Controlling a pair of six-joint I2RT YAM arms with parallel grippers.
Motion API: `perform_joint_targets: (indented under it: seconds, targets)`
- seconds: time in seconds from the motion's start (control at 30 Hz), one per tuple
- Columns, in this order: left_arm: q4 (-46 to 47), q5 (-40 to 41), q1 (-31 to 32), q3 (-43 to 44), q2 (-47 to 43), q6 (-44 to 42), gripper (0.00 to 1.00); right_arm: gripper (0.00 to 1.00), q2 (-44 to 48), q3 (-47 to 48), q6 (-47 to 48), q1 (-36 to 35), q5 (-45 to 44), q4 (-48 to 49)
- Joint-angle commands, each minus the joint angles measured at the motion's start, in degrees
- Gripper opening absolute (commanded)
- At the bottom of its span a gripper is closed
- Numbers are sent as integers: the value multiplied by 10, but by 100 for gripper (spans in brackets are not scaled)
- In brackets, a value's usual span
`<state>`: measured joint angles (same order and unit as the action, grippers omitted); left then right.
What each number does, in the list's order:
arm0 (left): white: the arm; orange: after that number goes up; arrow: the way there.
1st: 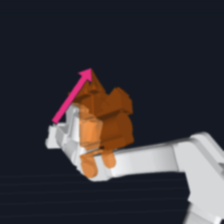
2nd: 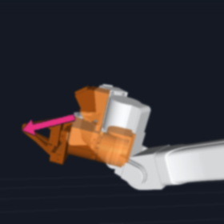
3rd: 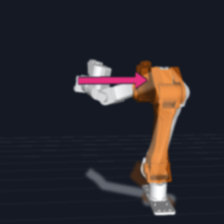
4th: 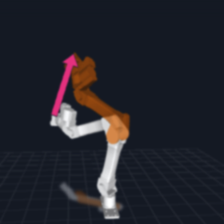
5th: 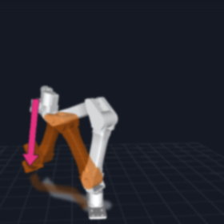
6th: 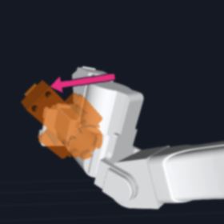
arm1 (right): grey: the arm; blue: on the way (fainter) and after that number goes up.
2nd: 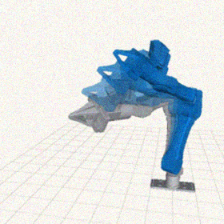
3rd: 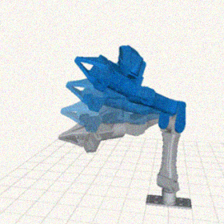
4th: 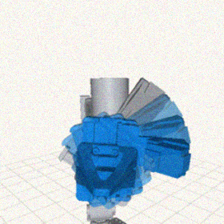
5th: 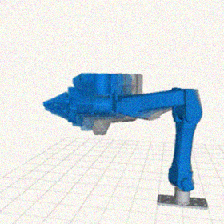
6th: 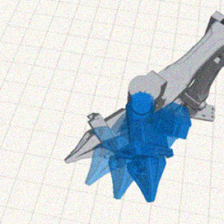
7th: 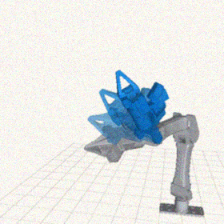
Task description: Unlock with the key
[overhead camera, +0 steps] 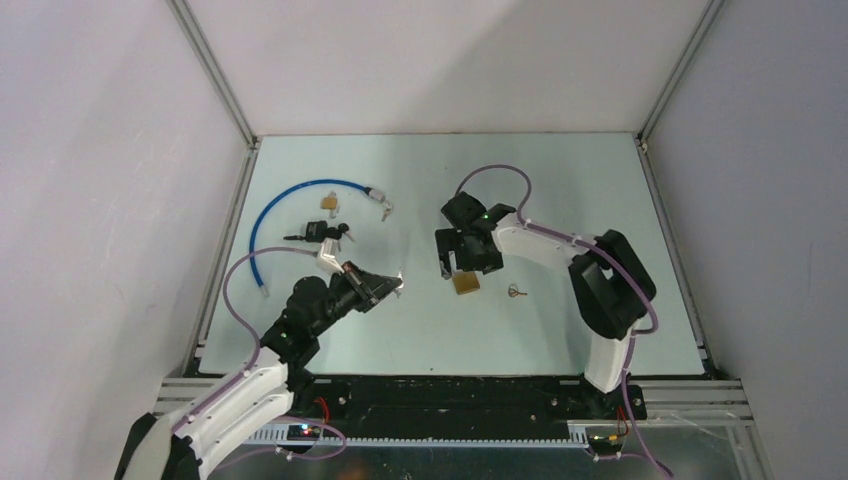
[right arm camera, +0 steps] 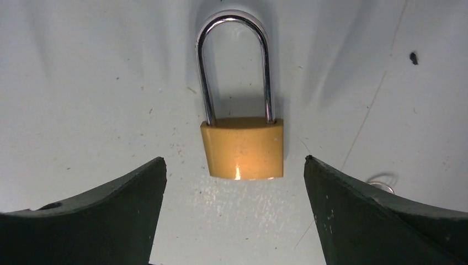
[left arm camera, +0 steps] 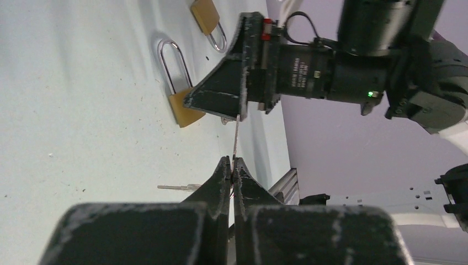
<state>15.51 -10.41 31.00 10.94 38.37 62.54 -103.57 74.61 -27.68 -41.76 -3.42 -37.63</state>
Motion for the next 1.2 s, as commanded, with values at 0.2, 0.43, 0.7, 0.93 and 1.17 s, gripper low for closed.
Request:
perform_joint_targets:
  seconds: [0.2, 0.43, 0.7, 0.93, 1.17]
  targets:
    - [-28, 17, -9, -12, -36, -1, 0, 92, -96, 76, 14, -2, -30, -61]
    - [-30, 22, -10, -16, -50, 2, 0, 88, -133, 92, 7, -8, -33, -68]
    - [-35, 19, -10, -5, -50, -3, 0, 79, -165, 88, -4, -9, -4, -50]
    - [-40, 10, -10, 21, -38, -4, 0, 57, -156, 52, -17, 1, 26, -23]
    - [-42, -12, -9, 53, 7, -11, 0, 15, -83, 32, -62, 9, 37, -13]
